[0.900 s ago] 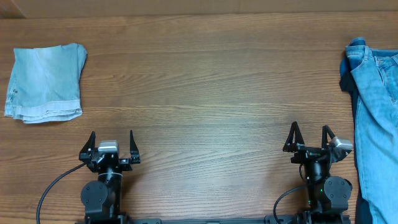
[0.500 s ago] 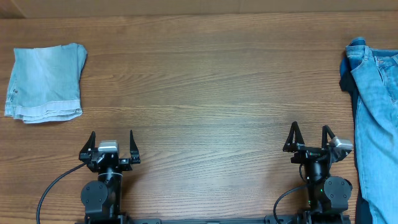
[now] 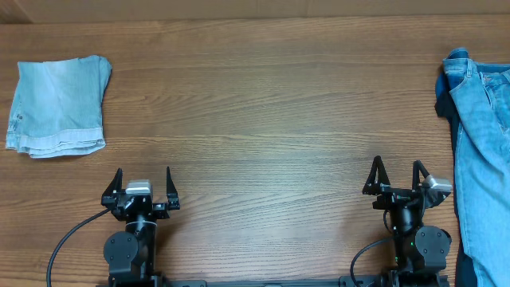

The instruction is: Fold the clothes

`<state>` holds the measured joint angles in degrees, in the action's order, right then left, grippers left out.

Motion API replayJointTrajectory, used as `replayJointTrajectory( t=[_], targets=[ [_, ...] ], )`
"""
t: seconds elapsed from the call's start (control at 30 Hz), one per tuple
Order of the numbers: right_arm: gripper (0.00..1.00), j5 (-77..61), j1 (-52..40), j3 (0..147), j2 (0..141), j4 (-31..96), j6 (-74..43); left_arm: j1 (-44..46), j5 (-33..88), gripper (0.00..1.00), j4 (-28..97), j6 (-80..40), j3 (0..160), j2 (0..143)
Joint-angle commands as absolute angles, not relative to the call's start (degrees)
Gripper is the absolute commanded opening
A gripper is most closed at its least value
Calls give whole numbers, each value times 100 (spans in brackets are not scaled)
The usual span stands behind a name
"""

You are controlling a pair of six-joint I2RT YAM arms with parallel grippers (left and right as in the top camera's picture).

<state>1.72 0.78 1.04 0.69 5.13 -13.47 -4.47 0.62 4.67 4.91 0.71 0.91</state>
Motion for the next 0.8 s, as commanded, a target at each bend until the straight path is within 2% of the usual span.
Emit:
replayJointTrajectory(
  t=[0.0,0.77],
  targets=[
    [100,180,121,45,23,467,-1356,-410,23,100,445,622,30,30],
    [100,196,119,45,23,263,-1361,-410,21,100,445,622,30,30]
  ],
)
